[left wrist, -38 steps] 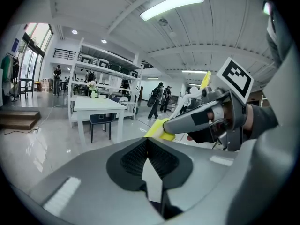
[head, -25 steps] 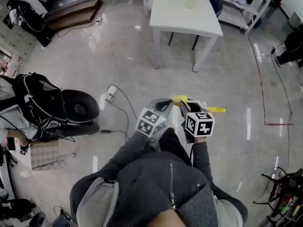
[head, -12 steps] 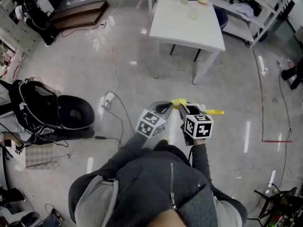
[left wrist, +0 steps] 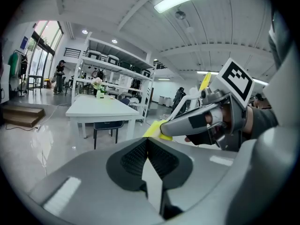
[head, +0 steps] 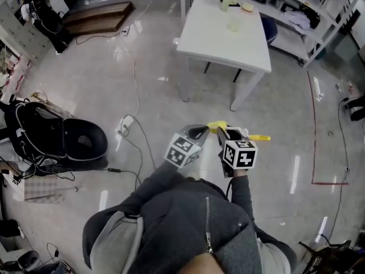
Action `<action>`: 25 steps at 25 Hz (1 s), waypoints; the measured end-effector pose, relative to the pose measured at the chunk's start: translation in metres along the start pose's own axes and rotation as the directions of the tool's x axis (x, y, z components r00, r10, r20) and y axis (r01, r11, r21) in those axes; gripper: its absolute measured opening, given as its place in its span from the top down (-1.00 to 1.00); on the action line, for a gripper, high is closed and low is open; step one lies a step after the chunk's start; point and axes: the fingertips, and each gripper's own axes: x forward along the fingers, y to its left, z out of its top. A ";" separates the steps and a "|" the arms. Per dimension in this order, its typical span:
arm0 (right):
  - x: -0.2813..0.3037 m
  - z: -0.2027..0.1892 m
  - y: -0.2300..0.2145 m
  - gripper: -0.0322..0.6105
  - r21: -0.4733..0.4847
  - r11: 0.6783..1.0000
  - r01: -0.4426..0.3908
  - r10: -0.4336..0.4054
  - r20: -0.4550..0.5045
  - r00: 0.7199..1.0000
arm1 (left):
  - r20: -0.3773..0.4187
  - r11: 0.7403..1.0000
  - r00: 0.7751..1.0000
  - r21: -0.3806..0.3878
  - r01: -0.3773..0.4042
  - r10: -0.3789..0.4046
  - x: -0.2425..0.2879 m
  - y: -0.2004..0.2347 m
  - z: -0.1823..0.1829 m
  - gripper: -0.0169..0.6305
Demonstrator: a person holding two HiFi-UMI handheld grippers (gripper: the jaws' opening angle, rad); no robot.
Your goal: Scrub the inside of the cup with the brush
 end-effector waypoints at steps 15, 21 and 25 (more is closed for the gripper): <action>0.003 -0.008 -0.017 0.50 0.038 0.999 -0.020 0.020 -0.011 1.000 | -0.039 1.000 0.999 -0.024 -0.010 0.009 0.014 -0.004 -0.004 0.92; 0.004 -0.009 -0.018 0.50 0.056 0.998 -0.025 0.025 -0.003 1.000 | -0.051 1.000 0.999 -0.010 -0.016 0.015 0.014 -0.006 -0.004 0.92; 0.007 -0.012 -0.022 0.50 0.064 0.998 -0.017 0.018 -0.013 1.000 | -0.062 0.999 0.998 -0.016 -0.029 0.028 0.015 -0.001 -0.009 0.92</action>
